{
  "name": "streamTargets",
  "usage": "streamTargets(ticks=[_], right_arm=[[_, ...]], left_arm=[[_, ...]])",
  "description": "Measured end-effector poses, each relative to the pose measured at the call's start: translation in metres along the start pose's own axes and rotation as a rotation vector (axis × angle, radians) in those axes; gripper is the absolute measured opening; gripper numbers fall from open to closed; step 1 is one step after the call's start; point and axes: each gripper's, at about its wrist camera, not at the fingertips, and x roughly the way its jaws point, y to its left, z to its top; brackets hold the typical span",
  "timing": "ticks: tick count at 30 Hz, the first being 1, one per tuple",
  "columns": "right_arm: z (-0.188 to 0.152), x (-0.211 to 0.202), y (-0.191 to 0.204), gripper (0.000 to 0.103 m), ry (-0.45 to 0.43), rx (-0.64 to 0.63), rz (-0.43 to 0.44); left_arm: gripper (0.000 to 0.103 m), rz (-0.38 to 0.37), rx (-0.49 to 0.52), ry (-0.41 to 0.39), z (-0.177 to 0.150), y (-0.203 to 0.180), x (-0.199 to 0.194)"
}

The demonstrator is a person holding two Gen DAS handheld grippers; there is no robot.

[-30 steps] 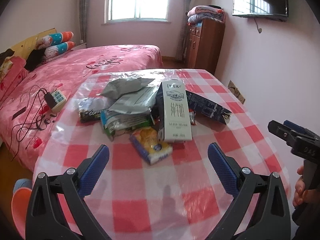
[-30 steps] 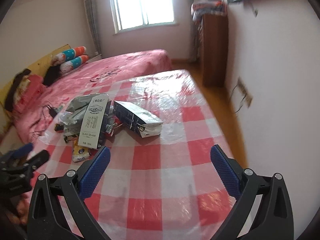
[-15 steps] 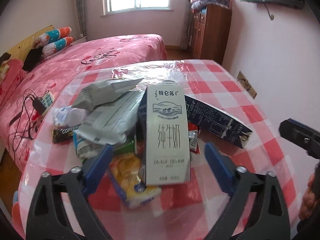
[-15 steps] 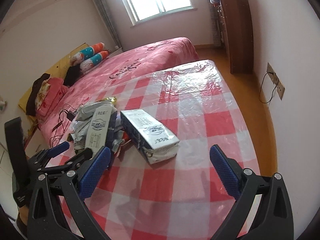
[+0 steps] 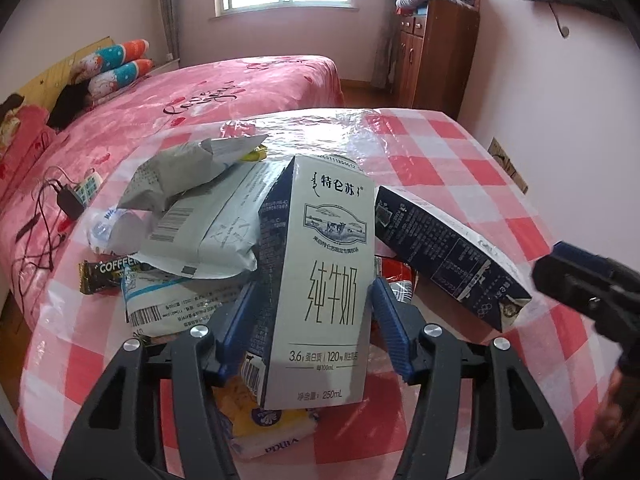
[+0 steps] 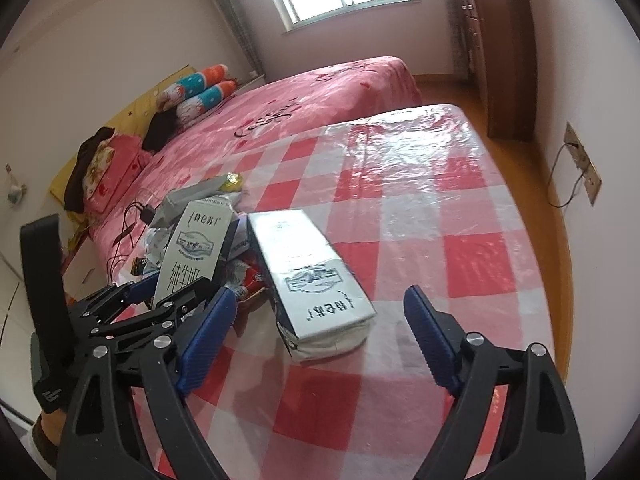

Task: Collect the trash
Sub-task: 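Grasp a white milk carton with the left tool while the right tool grasps another carton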

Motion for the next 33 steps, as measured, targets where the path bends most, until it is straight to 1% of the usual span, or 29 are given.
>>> streamTargets(ticks=[2, 3, 4, 6, 8, 9, 10, 11, 12, 13, 14, 16, 17, 21, 23, 26, 30, 31, 32, 33], right_arm=[[0.000, 0.003, 0.001, 0.085, 0.000, 0.007, 0.004], [0.001, 0.004, 0.002, 0.085, 0.002, 0.011, 0.008], [0.002, 0.006, 0.003, 0.085, 0.007, 0.013, 0.014], [0.003, 0.009, 0.005, 0.086, 0.016, 0.004, 0.007], [0.004, 0.017, 0.009, 0.089, 0.023, -0.025, -0.030], [0.005, 0.020, 0.010, 0.089, 0.025, -0.045, -0.057], [0.005, 0.024, 0.011, 0.089, 0.029, -0.051, -0.065], [0.006, 0.028, 0.010, 0.089, 0.037, -0.053, -0.066], [0.006, 0.033, 0.009, 0.089, 0.051, -0.050, -0.064], [0.006, 0.037, 0.009, 0.089, 0.058, -0.049, -0.066], [0.006, 0.042, 0.008, 0.089, 0.067, -0.048, -0.068], [0.004, 0.049, 0.006, 0.089, 0.084, -0.040, -0.057], [0.003, 0.052, 0.005, 0.089, 0.092, -0.034, -0.050], [-0.004, 0.056, 0.000, 0.089, 0.106, -0.006, -0.033], [-0.006, 0.055, -0.003, 0.086, 0.100, 0.008, -0.023], [-0.007, 0.053, -0.003, 0.081, 0.101, 0.005, -0.021], [-0.011, 0.052, 0.003, 0.080, 0.096, -0.020, -0.024], [-0.013, 0.050, 0.004, 0.076, 0.092, -0.018, -0.021], [-0.015, 0.050, 0.005, 0.068, 0.088, -0.021, -0.028], [-0.016, 0.049, 0.006, 0.066, 0.084, -0.021, -0.033]], left_arm=[[0.051, -0.015, -0.027, -0.012, -0.001, 0.004, -0.003], [0.043, -0.025, -0.039, -0.017, 0.000, 0.007, -0.007], [0.038, -0.033, -0.047, -0.017, 0.000, 0.009, -0.008], [0.036, -0.061, -0.070, -0.008, 0.001, 0.014, -0.011], [0.036, -0.081, -0.089, 0.009, 0.000, 0.019, -0.011], [0.036, -0.089, -0.091, 0.013, 0.000, 0.019, -0.011], [0.036, -0.099, -0.094, 0.019, -0.001, 0.020, -0.012], [0.036, -0.110, -0.096, 0.026, -0.002, 0.021, -0.012], [0.040, -0.120, -0.096, 0.033, -0.002, 0.021, -0.013], [0.048, -0.128, -0.090, 0.042, -0.003, 0.019, -0.013], [0.053, -0.134, -0.072, 0.048, -0.003, 0.016, -0.013], [0.064, -0.118, -0.032, 0.038, -0.005, 0.009, -0.014], [0.066, -0.100, -0.005, 0.033, -0.005, 0.004, -0.013], [0.067, -0.035, 0.030, 0.057, -0.007, 0.000, 0.001], [0.065, -0.025, 0.025, 0.063, -0.007, 0.004, 0.006], [0.063, -0.043, -0.004, 0.064, -0.009, 0.010, 0.007], [0.063, -0.065, -0.043, 0.062, -0.014, 0.015, 0.002], [0.063, -0.073, -0.054, 0.061, -0.015, 0.017, 0.000], [0.063, -0.079, -0.063, 0.059, -0.016, 0.019, -0.001], [0.063, -0.087, -0.072, 0.055, -0.019, 0.022, -0.005]])
